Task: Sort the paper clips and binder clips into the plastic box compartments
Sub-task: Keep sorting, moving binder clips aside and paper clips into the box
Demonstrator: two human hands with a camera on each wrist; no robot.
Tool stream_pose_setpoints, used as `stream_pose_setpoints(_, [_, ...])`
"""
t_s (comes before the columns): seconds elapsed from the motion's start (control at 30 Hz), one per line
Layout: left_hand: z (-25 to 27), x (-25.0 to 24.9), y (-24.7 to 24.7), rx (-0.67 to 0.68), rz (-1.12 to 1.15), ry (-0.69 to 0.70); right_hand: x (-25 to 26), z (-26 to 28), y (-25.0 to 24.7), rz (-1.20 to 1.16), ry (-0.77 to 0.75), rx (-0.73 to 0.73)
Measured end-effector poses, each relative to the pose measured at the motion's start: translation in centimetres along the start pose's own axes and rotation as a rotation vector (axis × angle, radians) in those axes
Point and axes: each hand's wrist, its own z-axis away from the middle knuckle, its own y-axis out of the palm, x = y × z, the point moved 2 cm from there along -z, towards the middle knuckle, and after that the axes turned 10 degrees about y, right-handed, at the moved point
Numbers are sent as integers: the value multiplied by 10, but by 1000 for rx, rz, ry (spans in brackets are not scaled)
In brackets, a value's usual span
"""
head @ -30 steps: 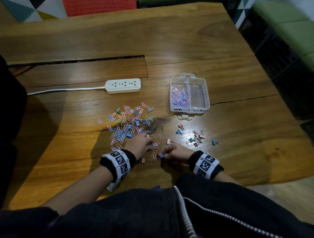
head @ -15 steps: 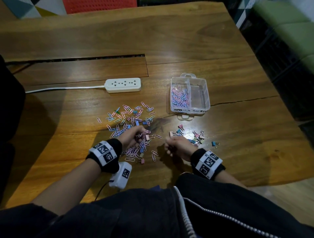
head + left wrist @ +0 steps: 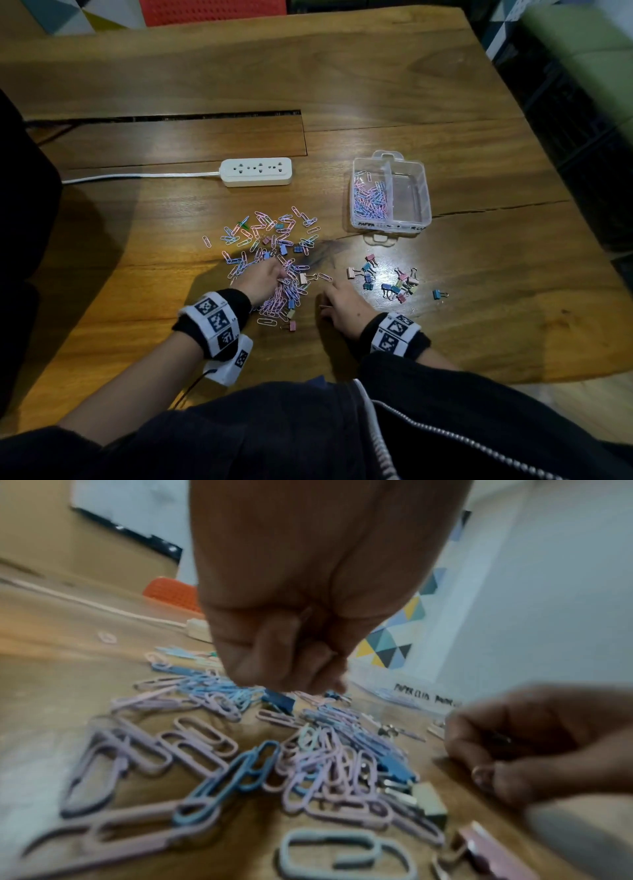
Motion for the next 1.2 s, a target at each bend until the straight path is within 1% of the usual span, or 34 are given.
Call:
stream_pose_setpoints(0.07, [5,-2,4,-43,-348,-14,-4,-1,-3,2,10,-2])
stream_pose_setpoints(0.1, [7,-4,7,-58,-475,-32,-5,-2,-6,-38,17,-4])
stream_pose_setpoints(0.13, [9,-6,10,-61,-558,-47,-6,-2,-10,-127,28,-15])
stream_pose_setpoints(0.17, [9,-7,13,-52,-606,-56,-7,-3,-14,-266,51,-23])
stream_pose_setpoints(0.23, [8,-6,21,-23,-624,-41,-12,-7,-22,-650,125,-10])
stream_pose_setpoints(0.3, [5,-3,29,1,-576,16,-14,-11,-27,-1070,218,64])
stream_pose_setpoints(0.33, [4,-3,33,14,-543,48,-14,-13,-31,-1230,246,116])
stream_pose_setpoints(0.4, [5,-4,39,50,-500,102,-11,-13,-38,-1436,266,209])
stream_pose_setpoints(0.47, [7,-8,43,90,-496,157,-10,-14,-42,-1534,266,257])
stream_pose_setpoints(0.5, [8,-9,44,105,-498,179,-9,-15,-42,-1525,271,248])
stream_pose_setpoints(0.53, [10,-10,44,123,-494,190,-9,-18,-42,-1450,277,205])
stream_pose_setpoints(0.6, [11,-10,42,154,-453,213,-9,-24,-38,-1134,272,71])
stream_pose_setpoints(0.67, [11,-10,38,178,-345,219,-8,-29,-34,-784,245,-60])
stream_pose_setpoints(0.77, [9,-11,26,149,-148,201,-3,-30,-25,-392,236,-124])
stream_pose_setpoints(0.83, [7,-11,16,116,-17,189,-2,-29,-19,-217,221,-156])
stream_pose_setpoints(0.93, [4,-11,5,120,109,184,0,-26,-14,-145,158,-203])
stream_pose_setpoints(1.03, [1,-9,-2,95,366,106,1,-23,-10,-103,130,-157])
stream_pose_setpoints(1.07, [2,-9,-2,87,415,89,0,-22,-10,-81,108,-153])
stream_pose_setpoints(1.1, [2,-7,-1,72,399,86,-1,-20,-9,-65,90,-145])
stream_pose_setpoints(1.13, [2,-6,1,50,317,98,-3,-19,-9,-55,76,-133])
stream_pose_setpoints(1.2, [3,-6,8,10,16,148,-8,-14,-6,-13,58,-99])
